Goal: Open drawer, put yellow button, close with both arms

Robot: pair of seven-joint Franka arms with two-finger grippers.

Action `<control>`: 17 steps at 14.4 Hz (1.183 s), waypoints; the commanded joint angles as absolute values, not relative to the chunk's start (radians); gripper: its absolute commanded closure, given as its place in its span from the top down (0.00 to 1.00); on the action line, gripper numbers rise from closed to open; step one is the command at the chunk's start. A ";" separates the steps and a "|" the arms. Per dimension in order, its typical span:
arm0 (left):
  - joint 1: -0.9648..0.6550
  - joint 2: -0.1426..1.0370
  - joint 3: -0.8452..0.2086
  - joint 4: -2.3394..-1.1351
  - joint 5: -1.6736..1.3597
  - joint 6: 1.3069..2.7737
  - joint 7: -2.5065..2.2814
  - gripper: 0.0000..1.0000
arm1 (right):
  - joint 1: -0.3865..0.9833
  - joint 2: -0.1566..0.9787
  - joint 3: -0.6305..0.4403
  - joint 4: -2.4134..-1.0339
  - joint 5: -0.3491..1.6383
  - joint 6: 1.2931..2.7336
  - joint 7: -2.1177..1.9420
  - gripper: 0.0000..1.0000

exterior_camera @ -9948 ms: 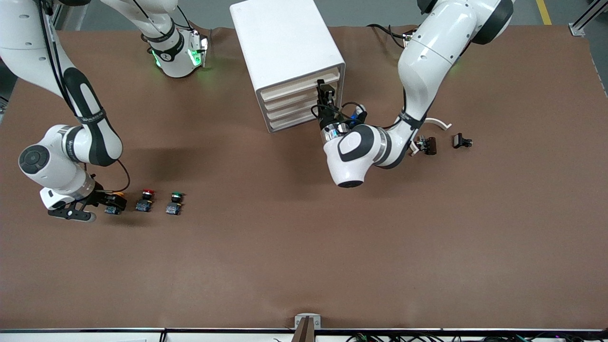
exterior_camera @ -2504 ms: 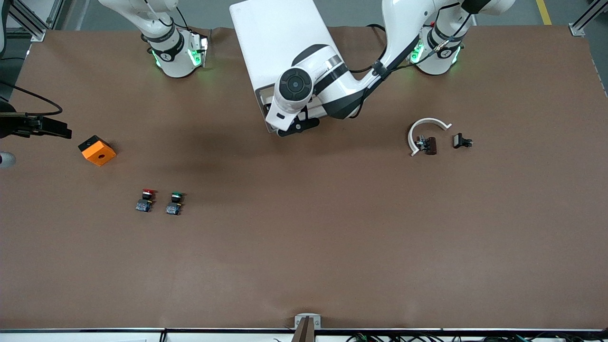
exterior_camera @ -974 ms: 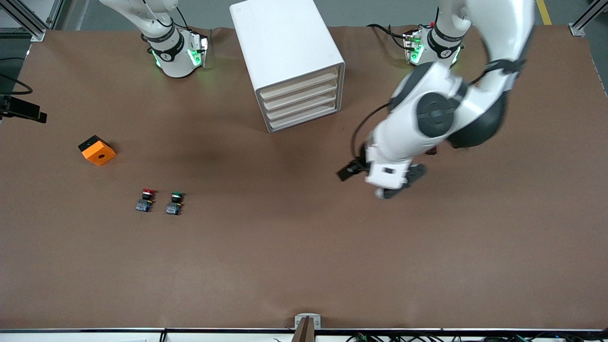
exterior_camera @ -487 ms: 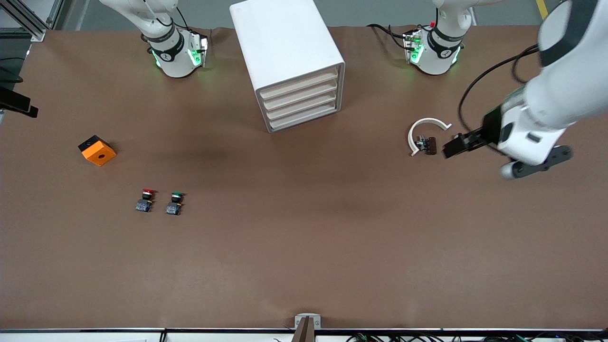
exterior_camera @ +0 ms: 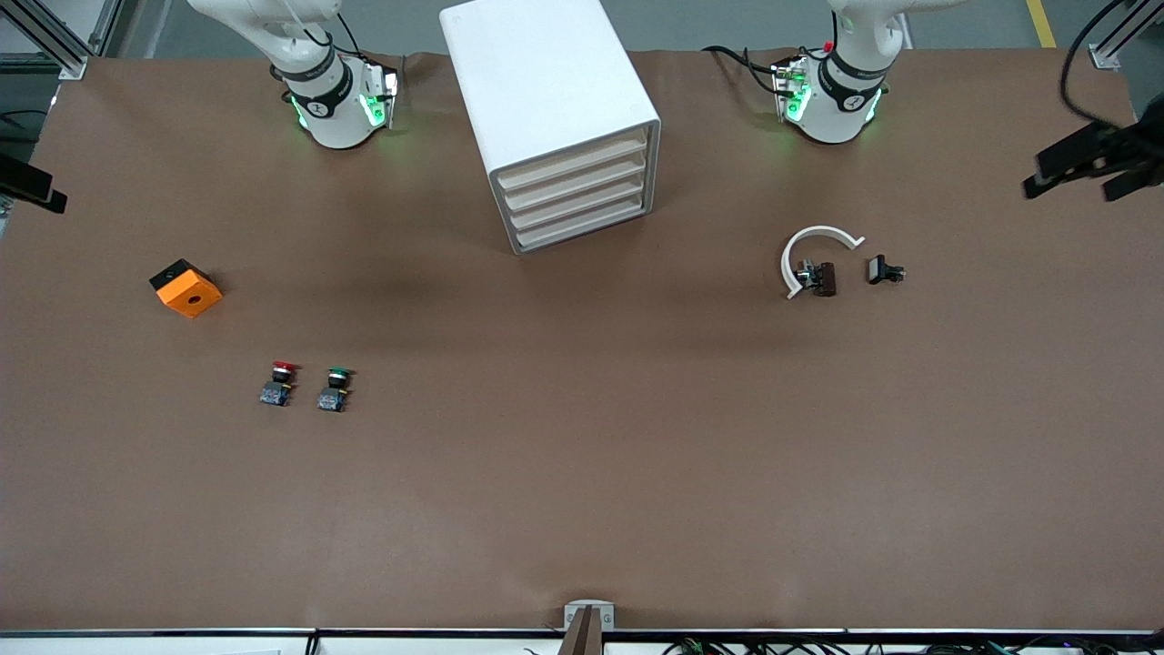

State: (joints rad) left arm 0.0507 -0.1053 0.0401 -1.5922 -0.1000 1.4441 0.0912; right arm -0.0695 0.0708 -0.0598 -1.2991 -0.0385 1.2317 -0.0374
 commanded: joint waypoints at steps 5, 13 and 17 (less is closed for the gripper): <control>0.017 -0.112 0.035 -1.654 -0.078 1.674 0.072 1.00 | -0.060 -0.116 -0.080 -1.509 -0.025 1.310 -0.037 1.00; 0.015 -0.094 -0.035 -1.591 -0.072 1.614 -0.012 1.00 | -0.032 -0.120 -0.075 -1.520 -0.026 1.335 -0.038 1.00; 0.017 -0.098 -0.041 -1.589 -0.072 1.591 -0.014 1.00 | -0.029 -0.118 -0.075 -1.522 -0.025 1.335 -0.038 1.00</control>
